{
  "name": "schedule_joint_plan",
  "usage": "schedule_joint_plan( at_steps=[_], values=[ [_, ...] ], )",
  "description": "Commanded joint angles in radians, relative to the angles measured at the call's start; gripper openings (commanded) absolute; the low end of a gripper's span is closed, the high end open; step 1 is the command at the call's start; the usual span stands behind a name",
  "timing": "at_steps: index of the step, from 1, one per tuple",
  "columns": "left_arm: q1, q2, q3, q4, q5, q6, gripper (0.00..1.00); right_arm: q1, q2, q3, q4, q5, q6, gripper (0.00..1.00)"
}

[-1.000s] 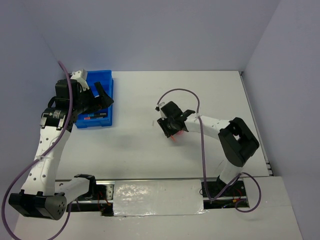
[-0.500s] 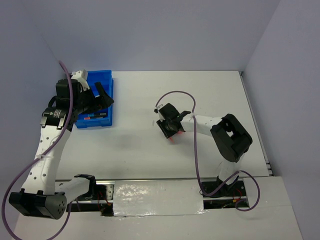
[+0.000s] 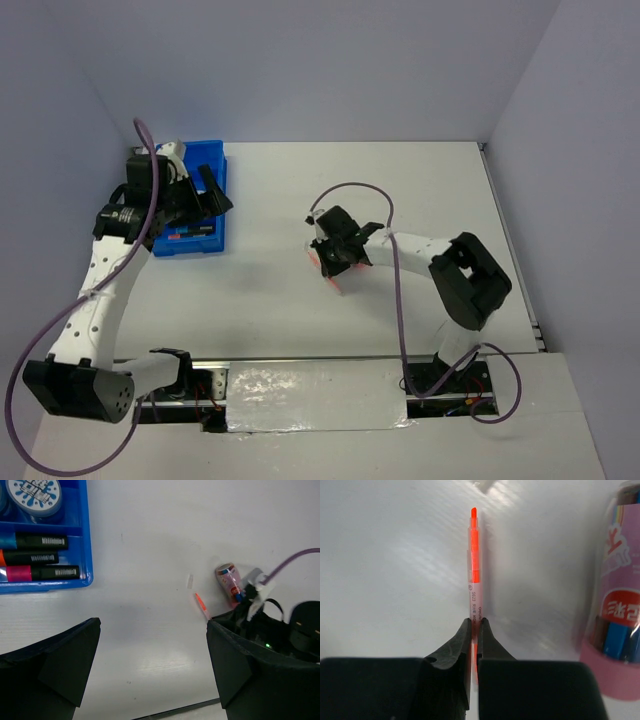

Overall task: Sort the stationery into containers
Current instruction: Pick up the pen from the center of the board, then pick up the pen cap from the center of the board.

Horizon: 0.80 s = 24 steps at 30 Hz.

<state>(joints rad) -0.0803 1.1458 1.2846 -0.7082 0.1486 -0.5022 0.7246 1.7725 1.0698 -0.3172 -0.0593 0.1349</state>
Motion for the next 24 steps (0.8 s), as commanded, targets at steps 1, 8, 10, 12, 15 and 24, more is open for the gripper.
schedule_joint_plan(
  at_steps=[1, 8, 10, 12, 15, 24],
  values=[
    [-0.051, 0.057, 0.025, -0.002, -0.035, -0.016, 0.99, 0.022, -0.203, 0.036, -0.029, -0.076, 0.126, 0.0],
    [-0.311, 0.29, 0.032, 0.079, -0.13, -0.136, 0.96, -0.002, -0.473, 0.221, -0.418, 0.336, 0.33, 0.0],
    [-0.369, 0.383, 0.041, 0.108, -0.144, -0.148, 0.93, -0.016, -0.507, 0.251, -0.5, 0.407, 0.389, 0.0],
    [-0.406, 0.502, 0.09, 0.104, -0.184, -0.145, 0.87, -0.033, -0.56, 0.248, -0.546, 0.435, 0.402, 0.0],
    [-0.453, 0.656, 0.179, 0.072, -0.219, -0.142, 0.8, -0.062, -0.619, 0.219, -0.551, 0.402, 0.376, 0.0],
    [-0.509, 0.868, 0.349, 0.023, -0.288, -0.111, 0.7, -0.07, -0.74, 0.07, -0.522, 0.316, 0.345, 0.0]
  ],
)
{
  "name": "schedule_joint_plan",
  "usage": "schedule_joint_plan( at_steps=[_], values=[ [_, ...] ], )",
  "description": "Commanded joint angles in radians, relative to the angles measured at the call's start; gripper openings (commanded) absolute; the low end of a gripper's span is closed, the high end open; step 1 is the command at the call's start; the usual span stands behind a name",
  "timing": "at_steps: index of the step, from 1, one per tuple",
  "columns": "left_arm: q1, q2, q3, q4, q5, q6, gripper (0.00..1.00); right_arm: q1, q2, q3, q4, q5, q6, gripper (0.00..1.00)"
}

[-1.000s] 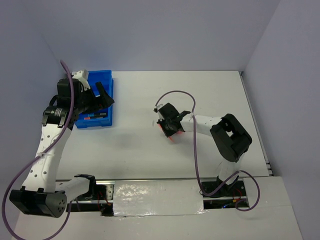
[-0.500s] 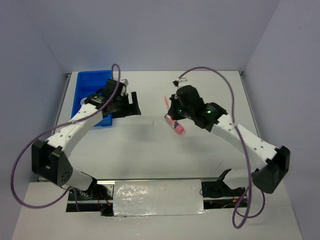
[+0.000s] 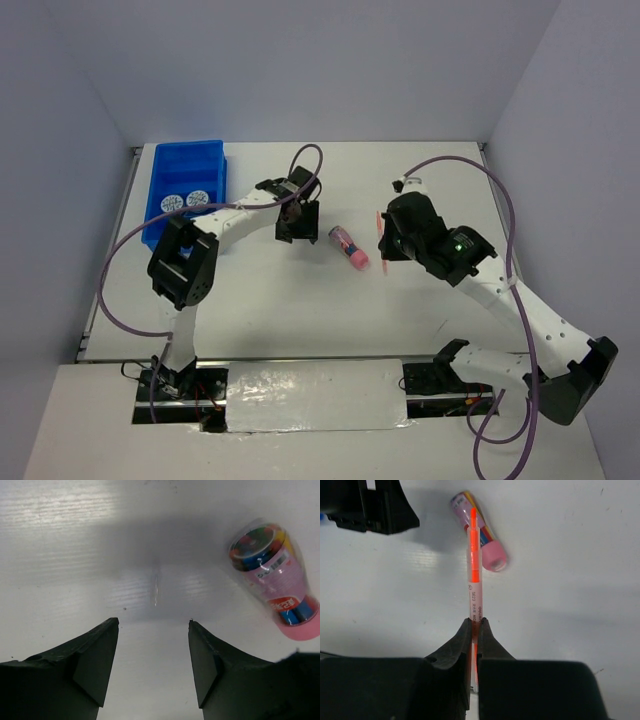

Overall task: Sort the stationery into containers
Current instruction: Pick up the pen cap from the center of the board.

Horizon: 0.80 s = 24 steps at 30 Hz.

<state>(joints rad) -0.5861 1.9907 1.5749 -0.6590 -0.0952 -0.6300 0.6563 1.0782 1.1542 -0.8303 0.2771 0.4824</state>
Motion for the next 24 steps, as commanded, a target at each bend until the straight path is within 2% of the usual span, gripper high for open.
schedule_joint_plan(
  at_steps=[1, 4, 8, 18, 24],
  values=[
    [-0.006, 0.034, 0.072, -0.033, -0.05, 0.019, 0.7, -0.003, -0.049, -0.02, -0.01, -0.024, -0.004, 0.0],
    [-0.017, 0.066, 0.083, -0.033, -0.063, 0.03, 0.69, -0.004, -0.061, -0.025, -0.01, -0.03, -0.021, 0.0],
    [-0.018, 0.112, 0.102, -0.053, -0.083, 0.03, 0.62, -0.004, -0.054, -0.01, -0.015, -0.044, -0.045, 0.0],
    [-0.023, 0.141, 0.073, 0.021, -0.058, 0.049, 0.57, -0.006, -0.047, -0.001, 0.005, -0.096, -0.079, 0.0],
    [-0.023, 0.175, 0.096, 0.006, -0.075, 0.062, 0.54, -0.004, -0.057, -0.019, 0.016, -0.124, -0.079, 0.0]
  ],
)
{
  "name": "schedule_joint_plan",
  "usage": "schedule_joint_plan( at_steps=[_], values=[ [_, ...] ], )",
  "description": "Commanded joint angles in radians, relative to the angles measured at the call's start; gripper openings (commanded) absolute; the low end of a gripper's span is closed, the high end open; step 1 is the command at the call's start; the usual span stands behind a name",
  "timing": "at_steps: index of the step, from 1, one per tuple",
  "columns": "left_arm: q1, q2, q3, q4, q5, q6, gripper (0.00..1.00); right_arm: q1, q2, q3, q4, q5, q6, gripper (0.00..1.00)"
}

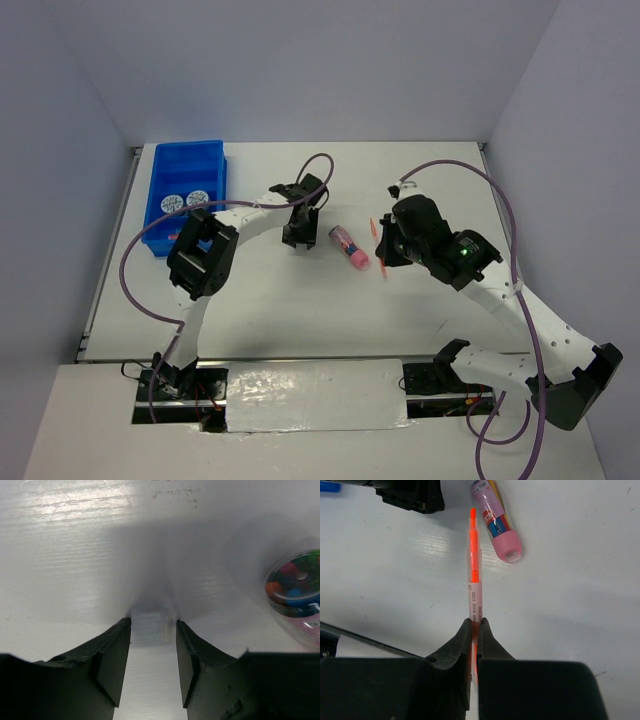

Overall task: Sort the stationery into containers
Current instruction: Pick up the pen cap from the center of the board, then close the pen cap on the pen.

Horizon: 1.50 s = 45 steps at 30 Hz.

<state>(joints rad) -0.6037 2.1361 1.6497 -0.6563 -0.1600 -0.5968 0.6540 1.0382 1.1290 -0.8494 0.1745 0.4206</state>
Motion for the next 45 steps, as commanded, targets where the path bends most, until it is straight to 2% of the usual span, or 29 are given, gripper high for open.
schedule_joint_plan(
  at_steps=[1, 9, 15, 18, 19, 21, 23, 24, 26, 27, 31, 36, 37, 39, 45],
  values=[
    [-0.005, 0.034, 0.025, 0.0, -0.013, 0.032, 0.53, -0.002, -0.02, 0.005, 0.036, -0.023, -0.017, 0.0],
    [-0.007, 0.053, 0.013, 0.012, -0.024, 0.048, 0.49, -0.004, -0.023, -0.005, 0.041, -0.038, -0.019, 0.0],
    [-0.01, 0.067, 0.018, 0.011, -0.023, 0.046, 0.4, -0.002, -0.021, 0.0, 0.042, -0.041, -0.022, 0.0],
    [-0.01, 0.071, 0.018, 0.014, -0.012, 0.048, 0.31, -0.002, -0.023, -0.006, 0.055, -0.053, -0.023, 0.0],
    [-0.011, 0.076, 0.016, 0.018, -0.006, 0.051, 0.18, -0.004, -0.024, -0.011, 0.064, -0.061, -0.022, 0.0],
    [-0.01, 0.087, 0.028, 0.011, 0.01, 0.054, 0.0, -0.004, -0.03, -0.032, 0.104, -0.105, -0.02, 0.0],
    [-0.004, 0.074, 0.021, 0.018, 0.03, 0.049, 0.0, -0.004, -0.049, -0.076, 0.163, -0.173, -0.036, 0.0],
    [0.008, 0.036, 0.0, 0.036, 0.051, 0.031, 0.0, -0.008, -0.065, -0.115, 0.232, -0.267, -0.04, 0.0],
    [0.03, -0.03, -0.036, 0.075, 0.091, 0.003, 0.0, -0.013, -0.078, -0.155, 0.295, -0.323, -0.023, 0.0],
    [0.042, -0.121, -0.056, 0.099, 0.115, -0.015, 0.0, -0.016, -0.082, -0.172, 0.346, -0.355, -0.01, 0.0],
    [0.099, -0.393, -0.168, 0.26, 0.215, -0.144, 0.0, -0.017, -0.096, -0.228, 0.476, -0.424, 0.078, 0.0],
    [0.173, -0.75, -0.408, 0.645, 0.335, -0.325, 0.0, -0.01, -0.104, -0.285, 0.743, -0.507, 0.206, 0.0],
    [0.195, -0.795, -0.486, 0.722, 0.376, -0.393, 0.0, -0.005, -0.086, -0.279, 0.771, -0.533, 0.217, 0.0],
    [0.215, -0.882, -0.547, 0.893, 0.419, -0.463, 0.0, 0.028, -0.064, -0.259, 0.823, -0.53, 0.228, 0.0],
    [0.271, -0.958, -0.659, 1.135, 0.559, -0.63, 0.0, 0.062, 0.013, -0.189, 0.908, -0.535, 0.225, 0.0]
  ],
)
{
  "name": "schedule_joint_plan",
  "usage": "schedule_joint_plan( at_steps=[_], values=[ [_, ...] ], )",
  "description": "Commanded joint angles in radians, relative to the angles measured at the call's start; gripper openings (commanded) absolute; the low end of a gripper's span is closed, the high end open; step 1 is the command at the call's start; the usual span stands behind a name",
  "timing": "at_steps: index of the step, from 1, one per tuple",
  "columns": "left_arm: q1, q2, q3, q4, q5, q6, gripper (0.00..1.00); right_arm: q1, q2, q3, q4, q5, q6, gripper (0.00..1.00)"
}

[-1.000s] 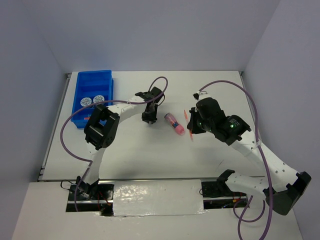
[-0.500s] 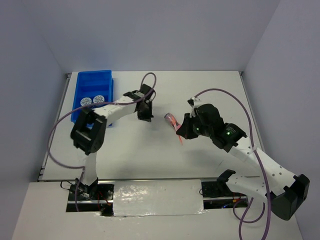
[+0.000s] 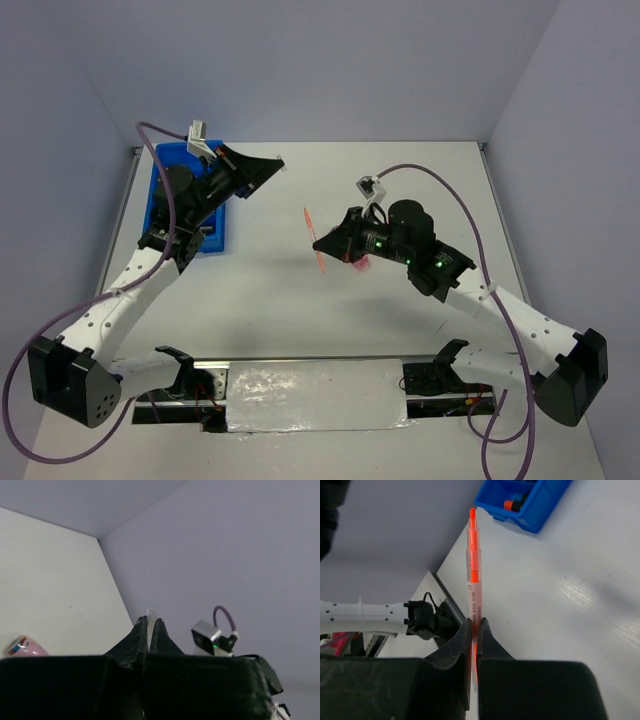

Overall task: Sort the stationery into containers
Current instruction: Close the pen cap on the pen.

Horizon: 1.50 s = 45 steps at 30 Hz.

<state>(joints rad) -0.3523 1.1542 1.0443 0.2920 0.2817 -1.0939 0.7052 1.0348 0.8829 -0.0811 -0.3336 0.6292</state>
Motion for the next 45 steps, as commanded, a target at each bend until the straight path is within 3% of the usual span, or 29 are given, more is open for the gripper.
schedule_joint_plan(
  at_steps=[1, 21, 45],
  values=[
    [0.03, 0.022, -0.067, 0.229, 0.128, -0.165, 0.0, 0.014, 0.033, 0.079, 0.139, -0.028, 0.012, 0.0],
    [0.033, -0.019, -0.079, 0.23, 0.205, -0.147, 0.0, 0.042, 0.102, 0.209, 0.035, -0.008, -0.095, 0.0],
    [0.032, -0.057, -0.127, 0.211, 0.209, -0.135, 0.0, 0.042, 0.125, 0.209, 0.057, -0.01, -0.082, 0.0]
  ],
)
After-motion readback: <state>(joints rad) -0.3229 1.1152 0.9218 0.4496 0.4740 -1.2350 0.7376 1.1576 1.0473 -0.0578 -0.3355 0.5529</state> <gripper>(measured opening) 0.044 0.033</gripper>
